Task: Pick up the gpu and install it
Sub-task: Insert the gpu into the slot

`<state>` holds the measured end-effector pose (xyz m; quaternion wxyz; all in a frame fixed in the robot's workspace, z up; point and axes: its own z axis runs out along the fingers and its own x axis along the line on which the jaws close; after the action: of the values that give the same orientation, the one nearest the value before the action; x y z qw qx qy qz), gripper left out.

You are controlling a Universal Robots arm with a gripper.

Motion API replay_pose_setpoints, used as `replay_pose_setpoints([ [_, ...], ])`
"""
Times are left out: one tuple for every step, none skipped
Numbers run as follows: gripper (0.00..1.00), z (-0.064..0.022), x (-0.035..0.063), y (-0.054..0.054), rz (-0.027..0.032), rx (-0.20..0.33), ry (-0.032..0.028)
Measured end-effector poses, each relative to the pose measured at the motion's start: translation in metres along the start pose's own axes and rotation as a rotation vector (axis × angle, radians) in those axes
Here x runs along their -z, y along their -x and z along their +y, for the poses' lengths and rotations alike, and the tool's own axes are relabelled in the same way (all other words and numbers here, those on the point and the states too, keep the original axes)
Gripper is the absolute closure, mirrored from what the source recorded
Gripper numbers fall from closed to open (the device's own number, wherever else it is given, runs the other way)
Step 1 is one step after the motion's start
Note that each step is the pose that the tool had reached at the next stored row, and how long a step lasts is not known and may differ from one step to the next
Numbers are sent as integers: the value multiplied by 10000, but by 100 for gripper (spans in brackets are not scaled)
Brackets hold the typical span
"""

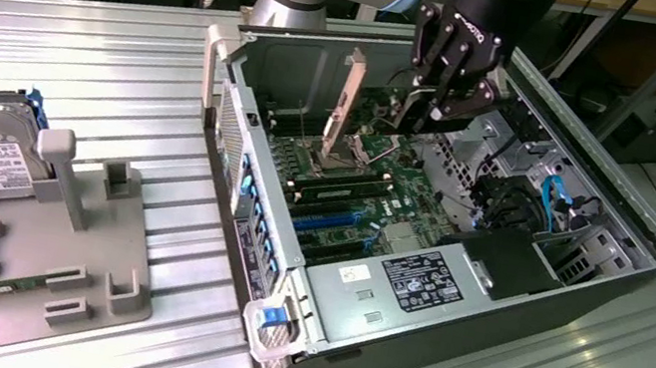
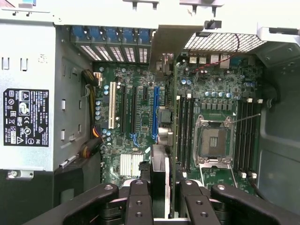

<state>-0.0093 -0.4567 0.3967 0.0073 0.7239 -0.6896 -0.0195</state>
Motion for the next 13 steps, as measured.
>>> replay_pose_setpoints([
  [72,0,-4,0,0,0,0],
  [72,0,-7,0,-1,0,0],
  [72,0,-11,0,0,0,0],
  [72,-1,-14,0,0,0,0],
  [72,-1,-19,0,0,0,0],
  [72,-1,-22,0,0,0,0],
  [72,-1,-26,0,0,0,0],
  [72,-1,-30,-1,1,0,0],
  [72,-1,-34,-1,0,0,0],
  [72,-1,-37,-1,0,0,0],
  [72,-2,-40,-1,0,0,0],
  [72,-2,-44,-1,0,0,0],
  [72,-2,-48,-1,-1,0,0],
])
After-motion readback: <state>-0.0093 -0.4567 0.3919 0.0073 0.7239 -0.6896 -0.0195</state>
